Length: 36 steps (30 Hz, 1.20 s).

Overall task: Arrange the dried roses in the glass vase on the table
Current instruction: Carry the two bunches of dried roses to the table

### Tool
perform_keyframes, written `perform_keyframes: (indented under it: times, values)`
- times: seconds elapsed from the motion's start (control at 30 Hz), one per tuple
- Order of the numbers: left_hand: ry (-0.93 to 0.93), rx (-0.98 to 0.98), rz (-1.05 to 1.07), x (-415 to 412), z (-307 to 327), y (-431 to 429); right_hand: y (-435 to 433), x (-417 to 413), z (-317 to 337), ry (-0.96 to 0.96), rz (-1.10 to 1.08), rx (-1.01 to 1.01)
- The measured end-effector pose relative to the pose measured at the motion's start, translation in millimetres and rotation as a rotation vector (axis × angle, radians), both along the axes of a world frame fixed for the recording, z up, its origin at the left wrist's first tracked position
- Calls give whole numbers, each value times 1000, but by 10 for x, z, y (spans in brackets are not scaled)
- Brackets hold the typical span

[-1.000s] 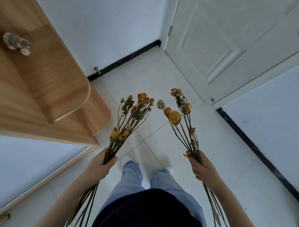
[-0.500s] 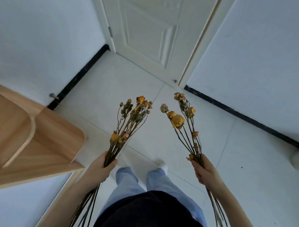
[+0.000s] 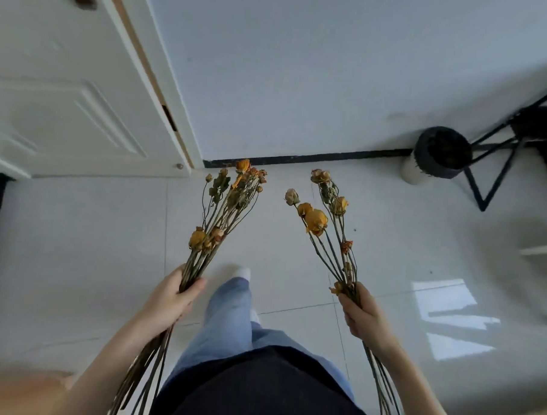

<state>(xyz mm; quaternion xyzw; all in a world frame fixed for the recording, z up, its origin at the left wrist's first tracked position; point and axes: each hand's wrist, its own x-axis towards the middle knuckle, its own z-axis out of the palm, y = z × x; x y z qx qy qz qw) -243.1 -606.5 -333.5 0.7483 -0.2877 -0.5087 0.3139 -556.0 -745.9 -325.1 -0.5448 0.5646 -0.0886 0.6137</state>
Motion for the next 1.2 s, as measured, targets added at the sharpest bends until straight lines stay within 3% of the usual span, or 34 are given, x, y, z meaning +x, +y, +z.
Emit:
perform_keyframes:
  times: [0.63,0.93,1.2]
  values:
    - [98,87,-781,-646,-113,-3425,-764,-825,59,-38,-834,-9]
    - [73,117,-1028,-1702,-152,-4402,-1021,-1556,60,24,-995,-11]
    - [56,89,-1026,-2933,-159,-5125,-1617,-2677,-75,10,-1041,-6]
